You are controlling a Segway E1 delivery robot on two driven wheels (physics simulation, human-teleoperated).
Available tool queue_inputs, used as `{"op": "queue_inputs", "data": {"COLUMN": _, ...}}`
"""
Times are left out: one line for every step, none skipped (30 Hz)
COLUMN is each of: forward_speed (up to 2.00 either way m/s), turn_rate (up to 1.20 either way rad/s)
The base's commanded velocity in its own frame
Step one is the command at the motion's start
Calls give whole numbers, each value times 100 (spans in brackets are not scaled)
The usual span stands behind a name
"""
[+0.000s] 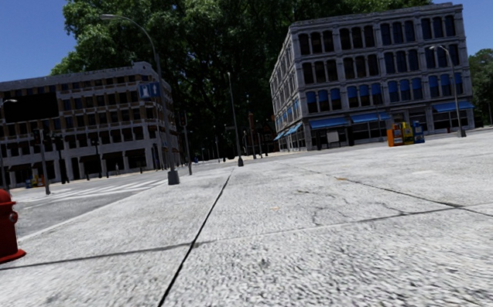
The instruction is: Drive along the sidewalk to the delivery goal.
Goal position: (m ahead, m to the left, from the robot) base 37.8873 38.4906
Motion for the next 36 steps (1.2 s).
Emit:
{"op": "queue_inputs", "data": {"forward_speed": 189, "turn_rate": 0}}
{"op": "queue_inputs", "data": {"forward_speed": 189, "turn_rate": 0}}
{"op": "queue_inputs", "data": {"forward_speed": 189, "turn_rate": 0}}
{"op": "queue_inputs", "data": {"forward_speed": 189, "turn_rate": 0}}
{"op": "queue_inputs", "data": {"forward_speed": 189, "turn_rate": 0}}
{"op": "queue_inputs", "data": {"forward_speed": 190, "turn_rate": 0}}
{"op": "queue_inputs", "data": {"forward_speed": 190, "turn_rate": 0}}
{"op": "queue_inputs", "data": {"forward_speed": 190, "turn_rate": 0}}
{"op": "queue_inputs", "data": {"forward_speed": 190, "turn_rate": 0}}
{"op": "queue_inputs", "data": {"forward_speed": 190, "turn_rate": 0}}
{"op": "queue_inputs", "data": {"forward_speed": 190, "turn_rate": 0}}
{"op": "queue_inputs", "data": {"forward_speed": 190, "turn_rate": 0}}
{"op": "queue_inputs", "data": {"forward_speed": 190, "turn_rate": 0}}
{"op": "queue_inputs", "data": {"forward_speed": 190, "turn_rate": 0}}
{"op": "queue_inputs", "data": {"forward_speed": 190, "turn_rate": 0}}
{"op": "queue_inputs", "data": {"forward_speed": 190, "turn_rate": 0}}
{"op": "queue_inputs", "data": {"forward_speed": 190, "turn_rate": 0}}
{"op": "queue_inputs", "data": {"forward_speed": 190, "turn_rate": 0}}
{"op": "queue_inputs", "data": {"forward_speed": 190, "turn_rate": 0}}
{"op": "queue_inputs", "data": {"forward_speed": 190, "turn_rate": 0}}
{"op": "queue_inputs", "data": {"forward_speed": 190, "turn_rate": 0}}
{"op": "queue_inputs", "data": {"forward_speed": 190, "turn_rate": 0}}
{"op": "queue_inputs", "data": {"forward_speed": 190, "turn_rate": 0}}
{"op": "queue_inputs", "data": {"forward_speed": 190, "turn_rate": 0}}
{"op": "queue_inputs", "data": {"forward_speed": 190, "turn_rate": 0}}
{"op": "queue_inputs", "data": {"forward_speed": 190, "turn_rate": 0}}
{"op": "queue_inputs", "data": {"forward_speed": 190, "turn_rate": 0}}
{"op": "queue_inputs", "data": {"forward_speed": 190, "turn_rate": 0}}
{"op": "queue_inputs", "data": {"forward_speed": 190, "turn_rate": 0}}
{"op": "queue_inputs", "data": {"forward_speed": 190, "turn_rate": 0}}
{"op": "queue_inputs", "data": {"forward_speed": 190, "turn_rate": 0}}
{"op": "queue_inputs", "data": {"forward_speed": 190, "turn_rate": 0}}
{"op": "queue_inputs", "data": {"forward_speed": 190, "turn_rate": 0}}
{"op": "queue_inputs", "data": {"forward_speed": 190, "turn_rate": 0}}
{"op": "queue_inputs", "data": {"forward_speed": 190, "turn_rate": 0}}
{"op": "queue_inputs", "data": {"forward_speed": 190, "turn_rate": 0}}
